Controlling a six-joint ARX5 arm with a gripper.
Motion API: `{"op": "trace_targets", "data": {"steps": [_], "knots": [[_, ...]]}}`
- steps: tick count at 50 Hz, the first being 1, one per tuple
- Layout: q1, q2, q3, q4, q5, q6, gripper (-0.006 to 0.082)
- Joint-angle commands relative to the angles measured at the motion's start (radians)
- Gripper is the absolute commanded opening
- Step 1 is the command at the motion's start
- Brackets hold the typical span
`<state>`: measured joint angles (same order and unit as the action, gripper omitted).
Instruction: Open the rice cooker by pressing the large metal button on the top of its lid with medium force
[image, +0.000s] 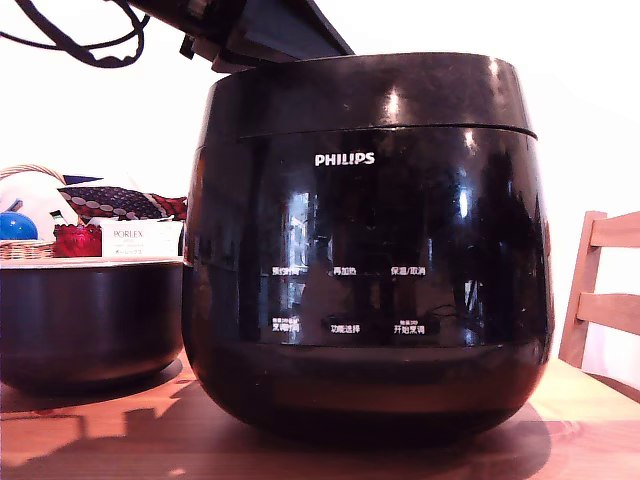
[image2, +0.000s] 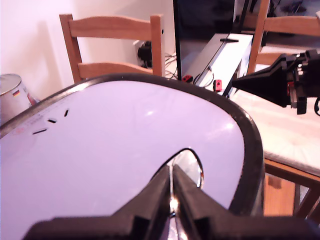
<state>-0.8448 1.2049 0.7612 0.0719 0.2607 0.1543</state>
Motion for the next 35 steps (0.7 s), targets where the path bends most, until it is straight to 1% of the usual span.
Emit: {"op": "trace_targets", "data": {"steps": [1, 11, 35], "knots": [[-0.003, 0.058, -0.078, -0.097, -0.013, 0.011, -0.0022], [-0.003, 0.06, -0.078, -0.151, -0.021, 0.013, -0.0022], [-0.003, 0.075, -0.078, -0.171, -0.059, 0.03, -0.0022]]}}
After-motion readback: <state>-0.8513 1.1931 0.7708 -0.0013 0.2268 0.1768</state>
